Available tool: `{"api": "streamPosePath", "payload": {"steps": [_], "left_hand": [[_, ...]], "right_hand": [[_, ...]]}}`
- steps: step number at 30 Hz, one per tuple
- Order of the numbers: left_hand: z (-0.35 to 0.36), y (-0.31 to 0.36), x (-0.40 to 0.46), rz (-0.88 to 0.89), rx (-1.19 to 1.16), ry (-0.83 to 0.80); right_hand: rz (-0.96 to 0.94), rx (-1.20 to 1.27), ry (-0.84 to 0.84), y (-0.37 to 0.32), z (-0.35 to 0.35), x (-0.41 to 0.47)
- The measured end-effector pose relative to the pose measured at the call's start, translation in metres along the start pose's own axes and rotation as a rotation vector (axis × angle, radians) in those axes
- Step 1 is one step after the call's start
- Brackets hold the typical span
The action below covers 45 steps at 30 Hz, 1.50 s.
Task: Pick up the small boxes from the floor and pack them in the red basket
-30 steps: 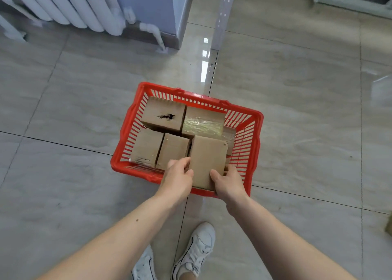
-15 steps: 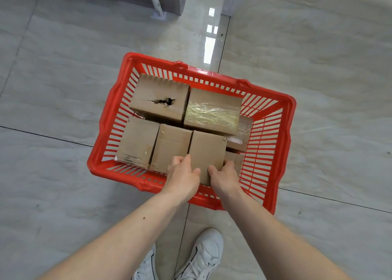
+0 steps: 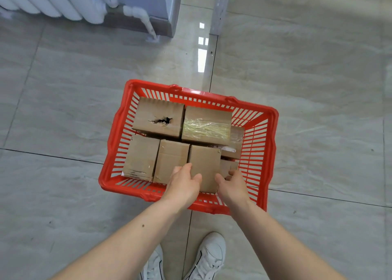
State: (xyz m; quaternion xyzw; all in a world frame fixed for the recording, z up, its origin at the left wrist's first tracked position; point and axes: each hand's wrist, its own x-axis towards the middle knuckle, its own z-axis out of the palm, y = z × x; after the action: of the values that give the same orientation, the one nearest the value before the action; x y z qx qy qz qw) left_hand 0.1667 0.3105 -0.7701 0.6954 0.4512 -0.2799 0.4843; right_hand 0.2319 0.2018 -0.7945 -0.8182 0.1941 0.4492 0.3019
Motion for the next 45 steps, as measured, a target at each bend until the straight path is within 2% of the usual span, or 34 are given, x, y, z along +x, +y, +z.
{"api": "streamPosePath", "payload": {"steps": [5,11,17,22,32,45], "left_hand": [[-0.024,0.062,-0.045,0.077,0.005,0.037],[-0.046,0.144,-0.109,0.221,0.041,0.039],[-0.047,0.2,-0.173,0.357,0.059,-0.007],[-0.016,0.236,-0.217,0.424,0.101,-0.045],[0.122,0.302,-0.275,0.549,0.193,-0.162],[0.36,0.37,-0.302,0.534,0.264,-0.269]], "right_hand": [[-0.093,0.091,-0.006,-0.028,-0.056,-0.053],[-0.106,0.302,0.016,-0.054,-0.131,-0.115],[-0.143,0.484,0.085,-0.051,-0.195,-0.175],[-0.131,0.596,0.163,-0.027,-0.25,-0.213],[-0.116,0.782,0.258,0.066,-0.375,-0.232],[-0.027,0.921,0.316,0.227,-0.553,-0.172]]}}
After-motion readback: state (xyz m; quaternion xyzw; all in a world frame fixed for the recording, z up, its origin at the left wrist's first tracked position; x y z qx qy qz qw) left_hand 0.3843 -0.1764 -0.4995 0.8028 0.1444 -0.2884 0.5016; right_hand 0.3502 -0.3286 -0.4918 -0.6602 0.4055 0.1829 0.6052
